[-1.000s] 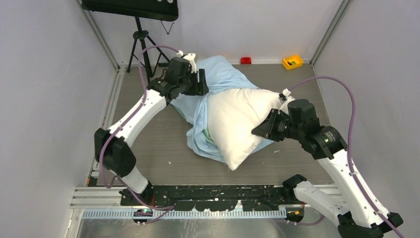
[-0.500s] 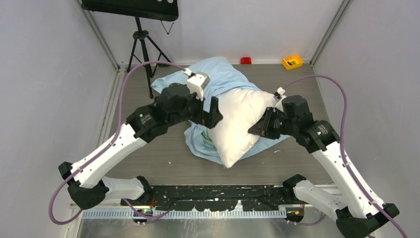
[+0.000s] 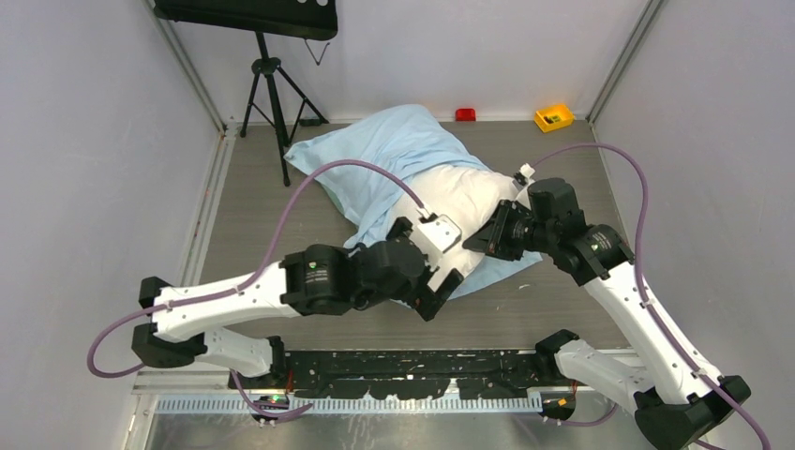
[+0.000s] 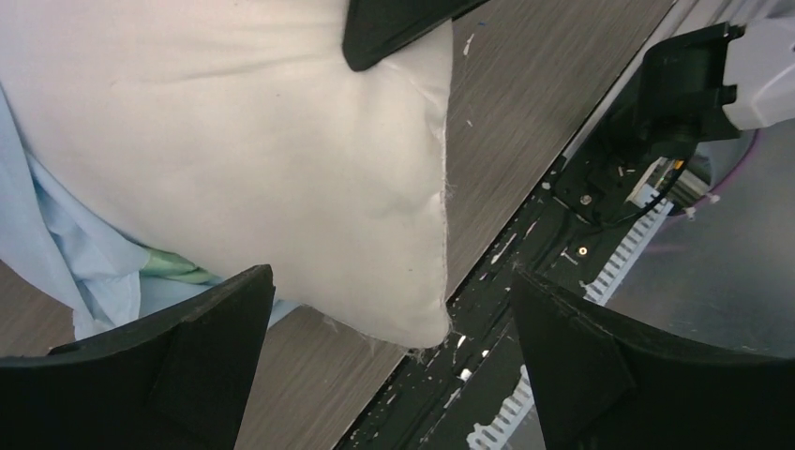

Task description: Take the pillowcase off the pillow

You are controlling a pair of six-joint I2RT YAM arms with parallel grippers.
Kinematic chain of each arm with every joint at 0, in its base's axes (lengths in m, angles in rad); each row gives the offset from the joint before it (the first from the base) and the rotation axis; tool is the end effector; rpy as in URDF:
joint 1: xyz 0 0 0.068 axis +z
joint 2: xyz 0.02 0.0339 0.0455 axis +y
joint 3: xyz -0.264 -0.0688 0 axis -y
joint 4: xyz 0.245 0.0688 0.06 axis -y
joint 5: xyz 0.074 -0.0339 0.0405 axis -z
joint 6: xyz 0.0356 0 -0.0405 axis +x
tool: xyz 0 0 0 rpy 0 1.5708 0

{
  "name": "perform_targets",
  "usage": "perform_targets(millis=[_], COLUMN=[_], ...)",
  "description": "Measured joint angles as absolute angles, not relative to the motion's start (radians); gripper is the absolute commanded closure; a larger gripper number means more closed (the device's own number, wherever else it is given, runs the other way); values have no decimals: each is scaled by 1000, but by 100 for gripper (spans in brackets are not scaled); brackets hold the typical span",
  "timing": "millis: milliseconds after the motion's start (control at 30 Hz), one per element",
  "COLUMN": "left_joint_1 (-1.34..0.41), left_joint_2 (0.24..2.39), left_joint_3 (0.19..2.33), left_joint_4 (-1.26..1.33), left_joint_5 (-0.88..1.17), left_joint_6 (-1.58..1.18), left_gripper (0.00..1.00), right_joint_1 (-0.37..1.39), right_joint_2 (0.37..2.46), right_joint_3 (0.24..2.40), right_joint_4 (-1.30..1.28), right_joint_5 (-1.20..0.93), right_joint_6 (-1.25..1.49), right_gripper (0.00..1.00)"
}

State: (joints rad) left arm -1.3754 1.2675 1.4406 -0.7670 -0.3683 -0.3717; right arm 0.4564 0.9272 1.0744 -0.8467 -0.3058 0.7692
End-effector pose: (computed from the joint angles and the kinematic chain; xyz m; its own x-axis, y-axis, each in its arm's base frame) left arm 0.0632 -0.2536 0.4068 -0.4126 0.3394 -0.8453 0.7593 0.6409 -0.1133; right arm 0.1548 0.0879 0.3505 -0.8514 0.3209 -0.4149 -0.0485 0.7394 0.6715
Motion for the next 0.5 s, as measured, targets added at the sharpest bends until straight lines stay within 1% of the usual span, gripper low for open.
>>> perform_targets(millis=[100, 267, 367, 467, 500], left_joint_1=[-1412, -1414, -1397, -1351, -1326], left_joint_2=[1333, 1388, 1389, 1390, 1390], left_joint_3=[1482, 1478, 1442, 1386, 1362], left_joint_4=[-797, -809, -793, -759, -744], left_joint_5=[-429, -454, -442, -390, -371], left_joint_6=[-354, -332, -337, -360, -369], left_gripper=[0, 0, 0, 0, 2], right_joint_1=[459, 464, 464, 464, 464], right_joint_2=[939, 943, 943, 943, 943], right_joint_3=[1074, 1073, 1073, 1073, 1073], right_joint_4=[-829, -810, -809, -809, -809], right_joint_5=[-316, -321, -321, -321, -321], right_joint_6=[781, 793, 792, 788, 788], right_gripper=[100, 100, 100, 100, 100])
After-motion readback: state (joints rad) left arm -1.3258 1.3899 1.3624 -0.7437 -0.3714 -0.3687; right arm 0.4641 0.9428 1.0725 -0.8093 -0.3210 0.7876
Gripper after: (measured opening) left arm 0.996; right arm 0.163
